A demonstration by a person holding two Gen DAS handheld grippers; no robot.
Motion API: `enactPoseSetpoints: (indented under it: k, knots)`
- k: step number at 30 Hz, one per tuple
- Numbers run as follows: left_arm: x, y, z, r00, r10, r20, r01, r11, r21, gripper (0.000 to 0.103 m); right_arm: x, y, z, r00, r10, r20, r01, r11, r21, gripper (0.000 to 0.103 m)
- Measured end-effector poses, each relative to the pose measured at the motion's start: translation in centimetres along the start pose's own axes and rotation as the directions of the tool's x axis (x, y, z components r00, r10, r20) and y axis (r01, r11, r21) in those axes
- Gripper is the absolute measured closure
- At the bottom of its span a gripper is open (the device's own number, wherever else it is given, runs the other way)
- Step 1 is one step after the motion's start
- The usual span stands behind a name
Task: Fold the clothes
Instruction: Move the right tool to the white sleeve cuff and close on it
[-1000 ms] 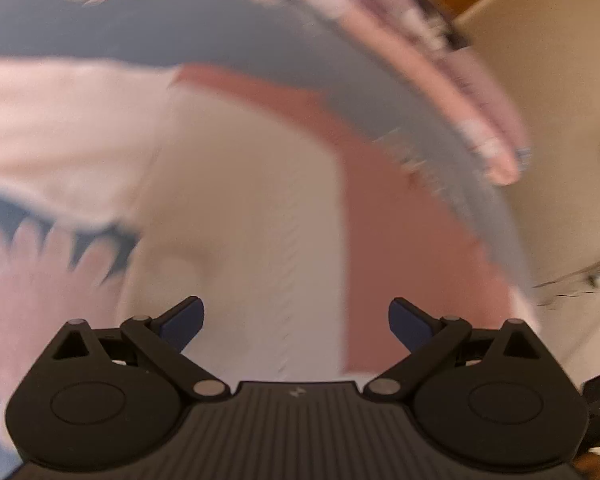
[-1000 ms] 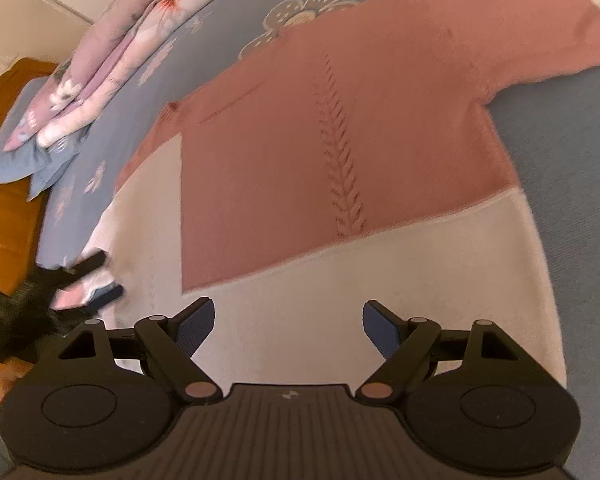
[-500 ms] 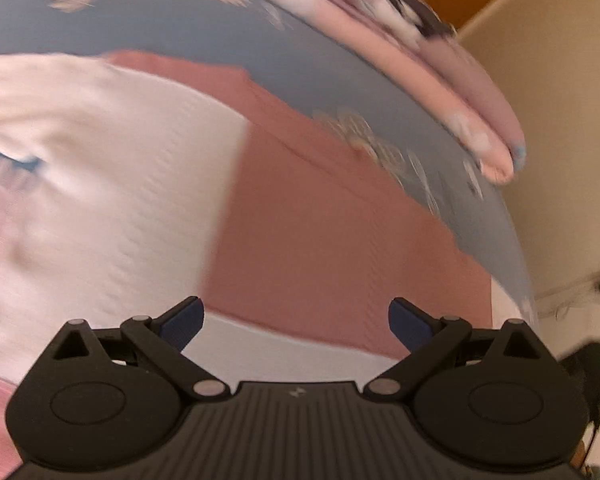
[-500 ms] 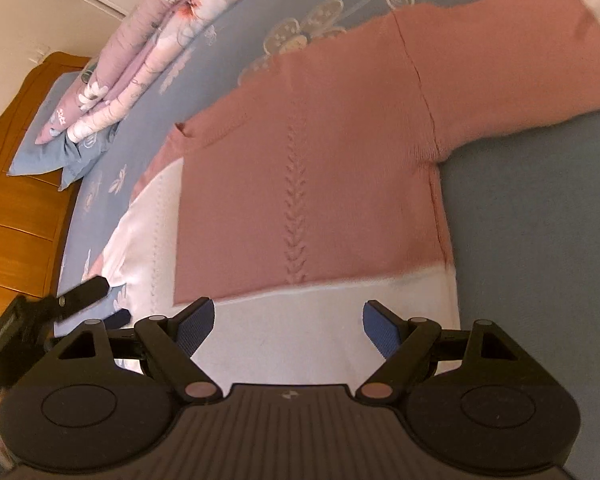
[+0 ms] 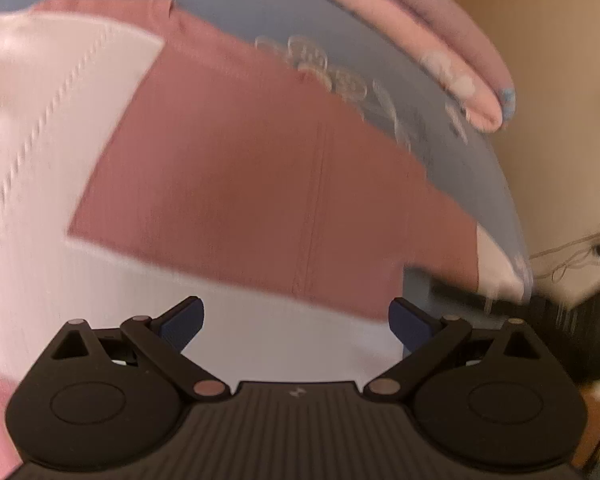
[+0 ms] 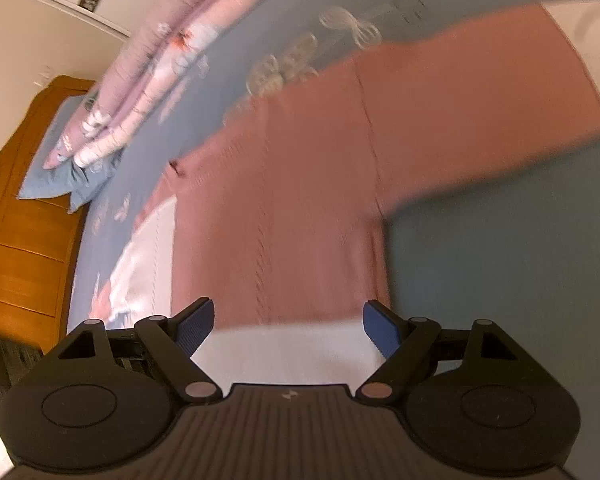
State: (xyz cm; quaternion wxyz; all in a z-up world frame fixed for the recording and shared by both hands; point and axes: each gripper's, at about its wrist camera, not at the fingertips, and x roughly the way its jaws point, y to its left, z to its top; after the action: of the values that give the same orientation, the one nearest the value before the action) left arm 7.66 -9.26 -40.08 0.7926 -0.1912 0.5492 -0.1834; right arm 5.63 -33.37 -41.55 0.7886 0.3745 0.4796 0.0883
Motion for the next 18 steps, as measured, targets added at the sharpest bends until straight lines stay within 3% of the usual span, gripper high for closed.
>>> enactPoseSetpoints:
  k: [5, 7, 11, 16, 18]
  knots:
    - [1.6, 1.4, -2.3, 0.998, 0.021, -0.063, -0.024, 0.999, -0.044, 0.004, 2.9, 0.5, 2.5, 0.999, -0.035, 0.003, 0.036, 0.998, -0.053, 0.018]
    - [1.4, 1.9, -2.8, 0.999, -0.013, -0.029, 0.011, 0.998, -0.059, 0.001, 4.0, -0.1, 2.5, 0.998, -0.054, -0.025, 0.053, 0.998, -0.044, 0.018]
    - [1.3, 1.9, -2.5, 0.999, -0.009, -0.040, 0.005, 0.995, -0.101, 0.001, 2.5, -0.2, 2.7, 0.998, -0.058, -0.016, 0.058, 0.998, -0.036, 0.018]
    - [0.6, 0.6, -1.6, 0.999, -0.017, -0.043, 0.011, 0.993, -0.120, 0.001, -4.5, -2.3, 3.7, 0.987, -0.070, 0.143, 0.070, 0.998, 0.007, 0.018]
    - [0.7, -0.4, -1.2, 0.998, -0.044, -0.054, 0.038, 0.992, -0.118, 0.001, -7.7, -4.8, 4.2, 0.957, -0.157, 0.243, 0.142, 0.987, 0.078, 0.018]
